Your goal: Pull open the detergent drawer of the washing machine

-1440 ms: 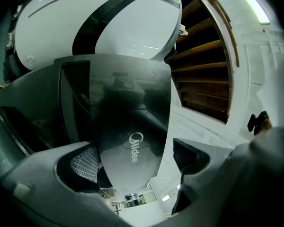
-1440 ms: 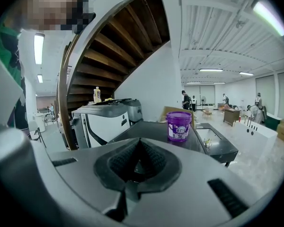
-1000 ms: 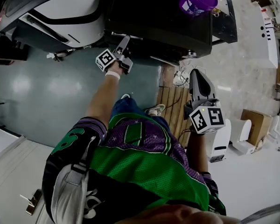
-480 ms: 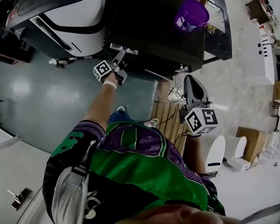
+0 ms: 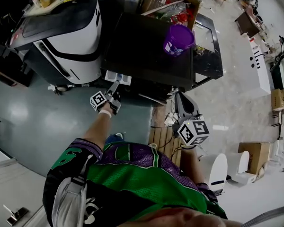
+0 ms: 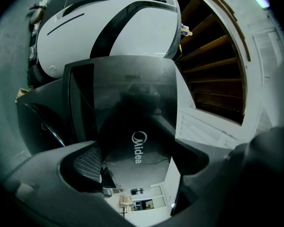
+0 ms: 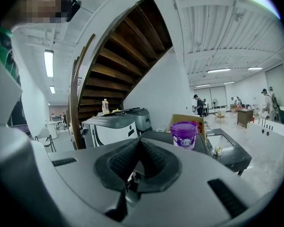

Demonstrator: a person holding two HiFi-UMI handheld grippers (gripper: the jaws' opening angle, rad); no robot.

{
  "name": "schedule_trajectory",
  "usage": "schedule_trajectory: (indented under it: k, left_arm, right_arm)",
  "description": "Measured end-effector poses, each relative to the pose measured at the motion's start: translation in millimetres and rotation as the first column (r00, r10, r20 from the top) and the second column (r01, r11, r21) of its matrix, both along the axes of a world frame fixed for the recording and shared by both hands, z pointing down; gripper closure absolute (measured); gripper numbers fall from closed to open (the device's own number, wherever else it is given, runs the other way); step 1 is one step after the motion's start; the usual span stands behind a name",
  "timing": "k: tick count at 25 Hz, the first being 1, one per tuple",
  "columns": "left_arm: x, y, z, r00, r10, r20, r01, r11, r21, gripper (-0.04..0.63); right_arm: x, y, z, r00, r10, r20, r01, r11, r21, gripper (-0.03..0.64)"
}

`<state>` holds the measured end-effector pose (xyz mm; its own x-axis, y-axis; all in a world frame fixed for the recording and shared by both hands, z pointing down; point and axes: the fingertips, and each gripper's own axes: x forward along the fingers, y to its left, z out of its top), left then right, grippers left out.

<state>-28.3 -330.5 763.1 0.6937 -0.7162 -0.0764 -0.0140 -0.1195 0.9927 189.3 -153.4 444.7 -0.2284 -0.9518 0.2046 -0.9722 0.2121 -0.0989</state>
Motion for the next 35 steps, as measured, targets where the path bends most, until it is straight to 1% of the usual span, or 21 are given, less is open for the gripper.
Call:
schedule_trajectory:
  k: [5, 8, 10, 16, 23, 26, 29, 32, 35]
  left_arm:
    - [-2, 12, -1, 1.000, 0.023, -0.011, -0.023, 1.000, 0.001, 0.149]
    - [-6, 18, 3, 0.999, 0.033, 0.001, -0.033, 0.999, -0.004, 0.149]
    - [-6, 21, 2, 0.999, 0.042, -0.004, -0.042, 0.999, 0.000, 0.149]
    - [-10, 26, 1, 0.999, 0.049, -0.001, -0.049, 0.999, -0.003, 0.149]
    - [-15, 40, 4, 0.999, 0.042, 0.008, -0.042, 0.999, -0.003, 0.149]
    - [-15, 47, 2, 0.999, 0.045, -0.007, -0.045, 0.999, -0.007, 0.150]
    - [-21, 55, 6, 0.999, 0.041, 0.014, -0.041, 0.999, 0.001, 0.150]
    - [-19, 64, 1, 0.999, 0.039, -0.011, -0.039, 0.999, 0.000, 0.150]
    - [-21, 72, 0, 1.000, 0.023, -0.019, -0.023, 1.000, 0.007, 0.150]
  right_arm:
    - [-12, 1, -5, 1.000, 0.004, 0.024, -0.005, 1.000, 0.020, 0.618]
    - [-17, 3, -7, 0.999, 0.007, 0.037, -0.008, 1.000, 0.026, 0.618]
    - [-20, 3, -9, 0.999, 0.008, 0.046, -0.009, 1.000, 0.028, 0.618]
    - [-22, 1, -19, 0.999, 0.003, 0.045, -0.005, 0.999, 0.048, 0.618]
    - [-25, -2, -28, 0.998, -0.037, 0.044, 0.034, 0.997, 0.068, 0.618]
    - [-26, -5, -28, 0.997, -0.055, 0.055, 0.051, 0.996, 0.069, 0.618]
    - [-29, -8, -29, 0.995, -0.083, 0.058, 0.079, 0.995, 0.068, 0.618]
    - [-30, -11, -30, 0.992, -0.112, 0.058, 0.109, 0.992, 0.065, 0.618]
    - [-30, -15, -31, 0.988, -0.143, 0.054, 0.139, 0.988, 0.062, 0.618]
